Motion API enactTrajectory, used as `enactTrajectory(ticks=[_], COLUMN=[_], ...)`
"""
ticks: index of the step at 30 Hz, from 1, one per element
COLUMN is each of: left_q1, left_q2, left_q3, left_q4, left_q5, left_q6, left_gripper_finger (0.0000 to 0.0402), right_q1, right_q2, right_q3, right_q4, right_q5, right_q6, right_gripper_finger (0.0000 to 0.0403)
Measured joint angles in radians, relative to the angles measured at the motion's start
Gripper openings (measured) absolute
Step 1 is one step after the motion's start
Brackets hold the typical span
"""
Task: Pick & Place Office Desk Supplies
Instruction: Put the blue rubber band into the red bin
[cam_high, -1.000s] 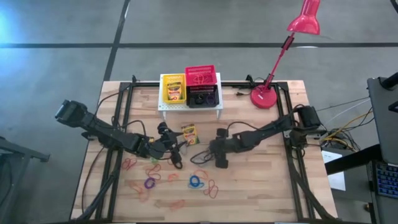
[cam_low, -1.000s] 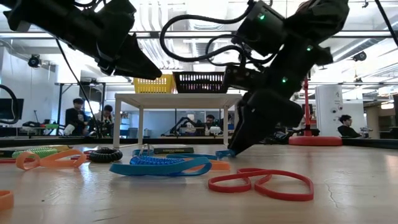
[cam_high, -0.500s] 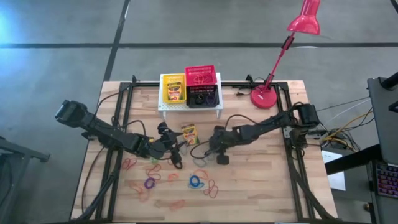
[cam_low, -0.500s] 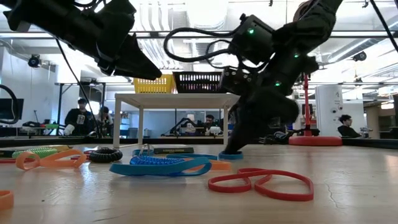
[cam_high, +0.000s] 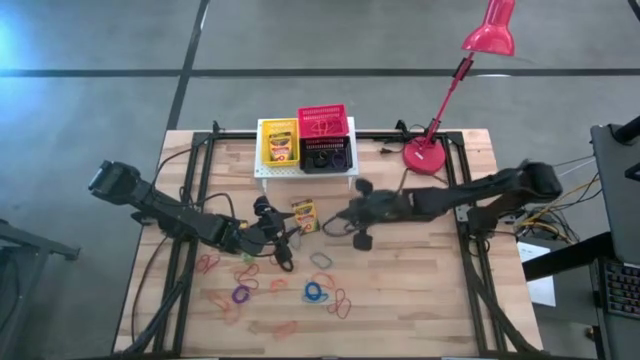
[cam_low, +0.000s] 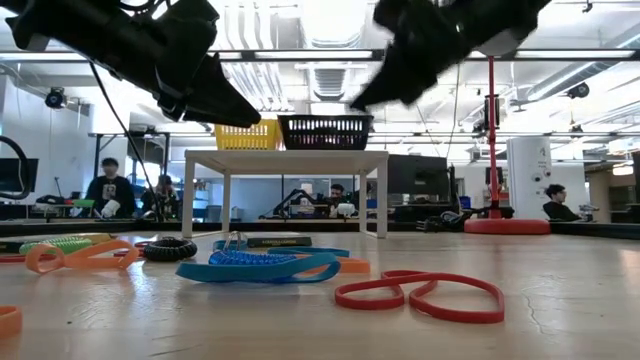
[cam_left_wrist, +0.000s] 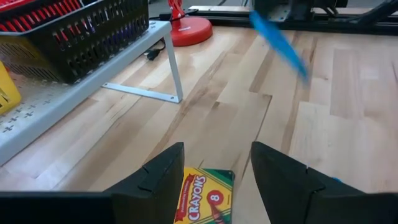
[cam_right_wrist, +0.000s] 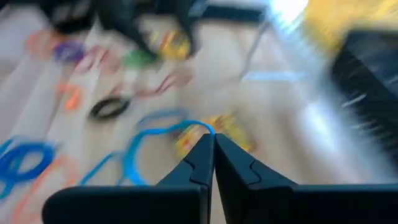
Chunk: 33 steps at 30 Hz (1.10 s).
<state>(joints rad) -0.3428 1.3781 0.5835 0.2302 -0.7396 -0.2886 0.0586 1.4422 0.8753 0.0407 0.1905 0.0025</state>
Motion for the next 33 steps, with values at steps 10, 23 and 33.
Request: enactTrajectory(ticks=[10, 23, 33], left_q1=[0.007, 0.007, 0.006], left_q2=[0.0, 0.0, 0.0], left_q3=[0.0, 0.0, 0.0], left_q4=[0.008, 0.001, -0.016], left_q5=[0.0, 0.0, 0.007], left_q6=[0.001, 0.0, -0.035], left_gripper_finger=[0.0188, 0.0188, 0.0188], right_q1=[-0.223, -0.525, -0.599], right_q2=[-0.072, 0.243, 0.349], right_q3=[0.127, 0.453, 0.655], right_q4=[0.173, 0.006, -0.348], right_q5=[0.067, 0.069, 0.075], right_q6=[-0.03, -0.037, -0.019], right_gripper_finger=[0.0009, 0.0008, 0.0053])
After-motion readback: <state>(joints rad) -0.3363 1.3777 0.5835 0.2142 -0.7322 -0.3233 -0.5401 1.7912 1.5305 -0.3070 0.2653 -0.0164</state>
